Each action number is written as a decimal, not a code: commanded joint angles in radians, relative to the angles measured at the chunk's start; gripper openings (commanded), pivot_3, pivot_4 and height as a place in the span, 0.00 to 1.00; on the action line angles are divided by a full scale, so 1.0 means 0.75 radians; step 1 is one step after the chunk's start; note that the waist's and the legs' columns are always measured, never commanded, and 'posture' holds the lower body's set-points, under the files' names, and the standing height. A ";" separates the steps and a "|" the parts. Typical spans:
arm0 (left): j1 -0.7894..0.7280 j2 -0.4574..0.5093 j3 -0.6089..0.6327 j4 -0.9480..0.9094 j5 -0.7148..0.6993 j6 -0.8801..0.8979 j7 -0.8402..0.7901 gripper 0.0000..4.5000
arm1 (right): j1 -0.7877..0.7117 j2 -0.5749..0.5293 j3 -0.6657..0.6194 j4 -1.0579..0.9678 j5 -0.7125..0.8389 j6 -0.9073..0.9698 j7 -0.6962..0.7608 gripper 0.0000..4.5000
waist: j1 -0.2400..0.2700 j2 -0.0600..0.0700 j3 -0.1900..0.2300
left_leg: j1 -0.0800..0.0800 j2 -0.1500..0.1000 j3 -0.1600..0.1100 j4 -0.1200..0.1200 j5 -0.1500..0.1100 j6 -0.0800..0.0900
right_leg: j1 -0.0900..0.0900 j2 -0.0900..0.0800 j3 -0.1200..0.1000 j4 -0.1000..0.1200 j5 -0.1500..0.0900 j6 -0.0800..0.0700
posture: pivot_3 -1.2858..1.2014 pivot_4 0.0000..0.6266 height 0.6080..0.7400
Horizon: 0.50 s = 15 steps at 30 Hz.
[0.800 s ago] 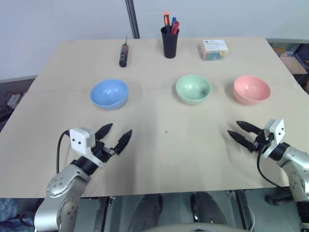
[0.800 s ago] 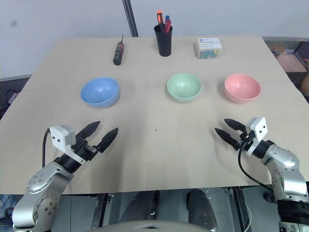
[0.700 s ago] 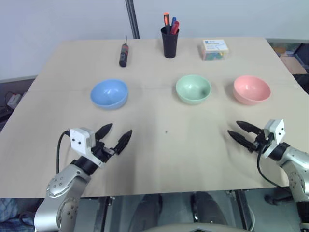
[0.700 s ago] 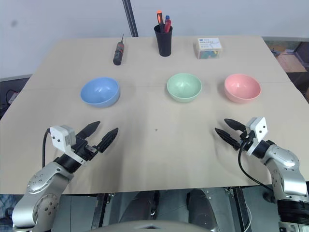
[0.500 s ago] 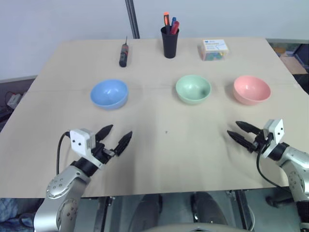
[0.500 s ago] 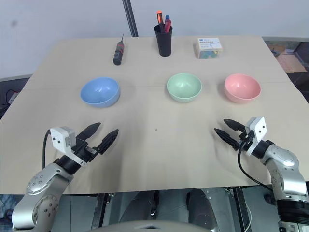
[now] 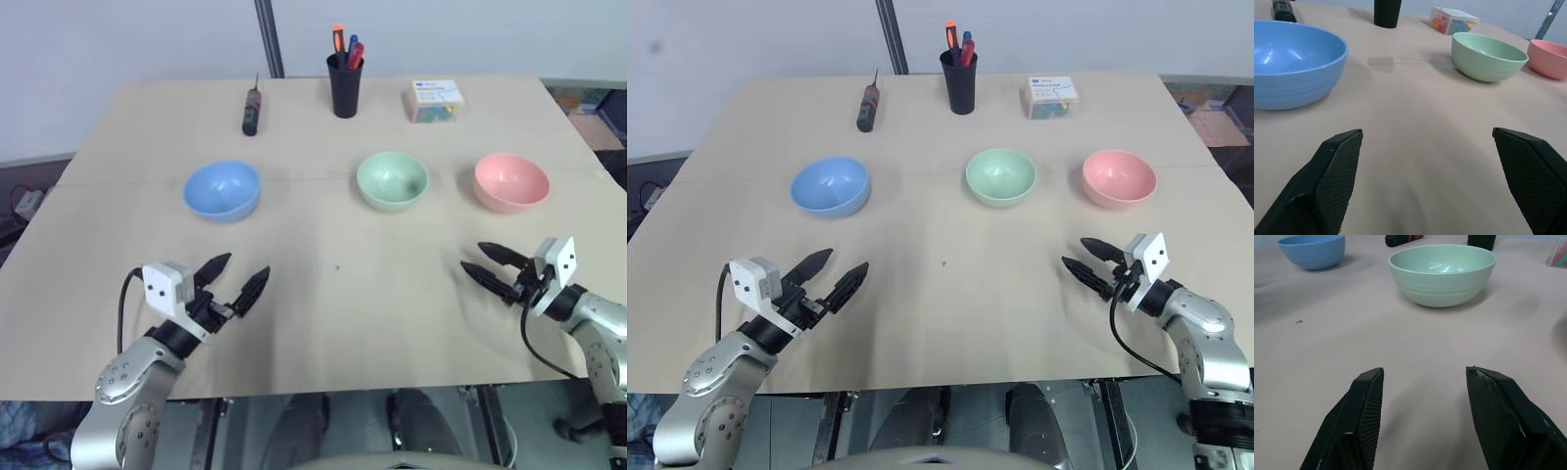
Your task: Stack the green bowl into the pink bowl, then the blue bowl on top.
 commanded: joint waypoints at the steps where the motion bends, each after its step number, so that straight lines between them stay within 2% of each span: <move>1: 0.005 0.015 0.003 -0.047 -0.049 -0.045 -0.077 1.00 | -0.040 -0.049 -0.015 -0.010 -0.038 -0.011 -0.018 0.63 | 0.000 0.000 0.000 | 0.000 0.000 0.000 0.000 0.000 0.000 | 0.000 0.000 0.000 0.000 0.000 0.000 | 0.52 0.24 1.00; 9: 0.009 0.089 -0.042 -0.082 -0.107 -0.092 -0.309 1.00 | -0.280 -0.221 0.084 0.189 -0.411 -0.220 -0.134 0.63 | -0.003 0.000 0.000 | 0.000 -0.001 0.002 0.000 0.000 0.000 | -0.001 0.000 0.001 0.000 0.000 0.000 | 0.52 0.24 1.00; 15: -0.004 0.121 -0.073 -0.091 -0.128 -0.091 -0.369 1.00 | -0.542 -0.236 0.184 0.478 -0.567 -0.312 -0.195 0.63 | -0.006 0.000 0.000 | 0.000 -0.001 0.004 0.000 0.000 0.000 | -0.001 0.000 0.002 -0.001 0.000 0.000 | 0.52 0.24 1.00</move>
